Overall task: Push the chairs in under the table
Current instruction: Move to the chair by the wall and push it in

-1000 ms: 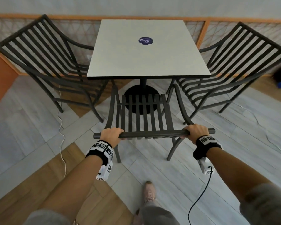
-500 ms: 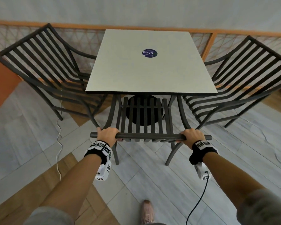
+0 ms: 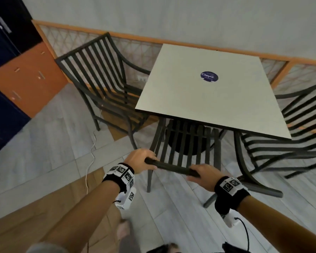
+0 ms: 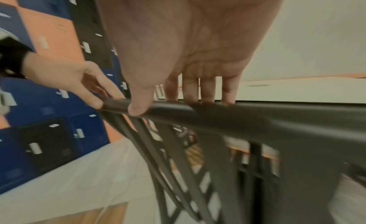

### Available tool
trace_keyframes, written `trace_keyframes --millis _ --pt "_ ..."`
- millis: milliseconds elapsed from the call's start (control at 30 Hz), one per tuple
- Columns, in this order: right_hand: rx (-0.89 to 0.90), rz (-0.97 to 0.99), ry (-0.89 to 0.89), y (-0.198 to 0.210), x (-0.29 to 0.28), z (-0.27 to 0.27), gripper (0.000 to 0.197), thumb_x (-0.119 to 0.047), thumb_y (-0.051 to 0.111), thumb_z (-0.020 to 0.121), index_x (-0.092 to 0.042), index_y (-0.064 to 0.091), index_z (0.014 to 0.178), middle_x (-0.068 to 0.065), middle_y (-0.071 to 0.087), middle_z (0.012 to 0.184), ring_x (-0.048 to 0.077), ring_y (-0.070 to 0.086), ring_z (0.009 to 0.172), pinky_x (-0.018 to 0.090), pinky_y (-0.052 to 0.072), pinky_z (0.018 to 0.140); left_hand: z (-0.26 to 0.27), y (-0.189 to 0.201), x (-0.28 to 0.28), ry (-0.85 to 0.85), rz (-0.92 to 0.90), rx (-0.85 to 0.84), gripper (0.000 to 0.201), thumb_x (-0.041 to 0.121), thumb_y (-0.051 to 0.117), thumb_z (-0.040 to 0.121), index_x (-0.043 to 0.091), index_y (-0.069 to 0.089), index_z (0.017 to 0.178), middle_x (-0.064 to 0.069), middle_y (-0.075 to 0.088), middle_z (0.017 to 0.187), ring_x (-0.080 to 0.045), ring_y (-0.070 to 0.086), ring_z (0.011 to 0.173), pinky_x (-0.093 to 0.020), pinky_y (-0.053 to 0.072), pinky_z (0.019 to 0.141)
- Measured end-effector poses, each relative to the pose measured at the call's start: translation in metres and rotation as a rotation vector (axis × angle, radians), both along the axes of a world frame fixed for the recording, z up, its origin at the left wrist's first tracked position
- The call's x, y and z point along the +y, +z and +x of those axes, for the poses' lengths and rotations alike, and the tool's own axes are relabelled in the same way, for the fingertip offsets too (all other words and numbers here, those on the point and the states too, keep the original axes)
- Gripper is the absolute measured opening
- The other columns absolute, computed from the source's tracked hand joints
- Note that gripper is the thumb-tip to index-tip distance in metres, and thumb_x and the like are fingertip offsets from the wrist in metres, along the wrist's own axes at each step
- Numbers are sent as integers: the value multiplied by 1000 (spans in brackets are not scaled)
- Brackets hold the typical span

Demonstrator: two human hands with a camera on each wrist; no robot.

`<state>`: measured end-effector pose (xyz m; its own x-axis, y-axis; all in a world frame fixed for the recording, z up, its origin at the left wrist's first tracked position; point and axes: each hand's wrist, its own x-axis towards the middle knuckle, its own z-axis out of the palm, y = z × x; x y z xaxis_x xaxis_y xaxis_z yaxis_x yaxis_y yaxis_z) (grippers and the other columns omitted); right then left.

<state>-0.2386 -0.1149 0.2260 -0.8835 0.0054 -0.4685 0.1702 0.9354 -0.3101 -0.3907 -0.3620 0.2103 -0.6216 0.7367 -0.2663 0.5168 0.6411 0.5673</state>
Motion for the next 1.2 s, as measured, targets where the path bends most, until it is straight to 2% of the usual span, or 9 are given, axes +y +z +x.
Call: trace_keyframes --millis 100,300,533,633,800,900,1033,1133,1200 --pt "24 -78 133 14 -56 -61 42 -52 48 91 -27 53 123 3 65 111 23 62 98 36 51 85 -37 4 -51 127 30 9 34 46 70 77 28 71 106 6 65 124 -12 56 114 -36 42 102" --pt "61 -161 195 26 -170 -204 53 -60 46 88 -27 49 130 6 63 125 26 60 110 41 49 96 -142 -4 -171 313 -7 10 20 34 73 80 27 73 98 3 71 108 -13 62 98 -36 51 93" --pt "4 -165 126 17 -252 -368 51 -55 52 87 -27 47 129 11 60 124 30 60 108 40 49 95 -276 -15 -249 299 -128 78 22 27 65 85 21 70 106 0 71 111 -17 61 101 -29 50 89" --pt "-26 -146 80 -10 -259 -429 51 -57 54 84 -28 48 125 14 60 121 31 62 101 41 52 90 -328 -23 -252 249 -168 109 25 23 64 85 21 69 109 -1 70 113 -19 61 105 -30 48 92" --pt "-24 -155 -7 -55 -257 -510 42 -34 59 89 -18 49 127 14 64 117 33 63 101 35 48 82 -408 -51 -229 148 -315 210 35 18 59 89 23 59 124 -3 63 127 -22 53 121 -38 38 102" --pt "-36 -157 -52 -95 -247 -561 50 -29 58 89 -20 39 135 17 58 126 36 59 108 41 51 91 -457 -75 -204 58 -476 294 50 2 52 88 25 50 132 -4 57 135 -23 48 125 -40 38 101" --pt "-58 -118 -59 -138 -244 -613 65 -30 56 91 -19 22 145 15 33 147 39 40 128 51 38 106 -508 -104 -174 2 -583 313 57 -4 49 84 18 43 136 -8 51 140 -27 46 127 -42 40 101" --pt "-84 -55 -72 -170 -247 -642 69 -25 53 93 -21 12 148 13 21 155 40 29 136 54 30 111 -543 -129 -155 -7 -588 312 63 -6 48 84 13 32 143 -10 34 153 -26 30 140 -44 35 110" --pt "-137 -68 -96 -187 -247 -659 74 -19 52 93 -24 5 149 14 23 155 40 33 134 55 32 109 -565 -143 -141 -17 -601 301 73 -7 49 85 16 20 148 -8 19 159 -25 16 146 -47 28 115"
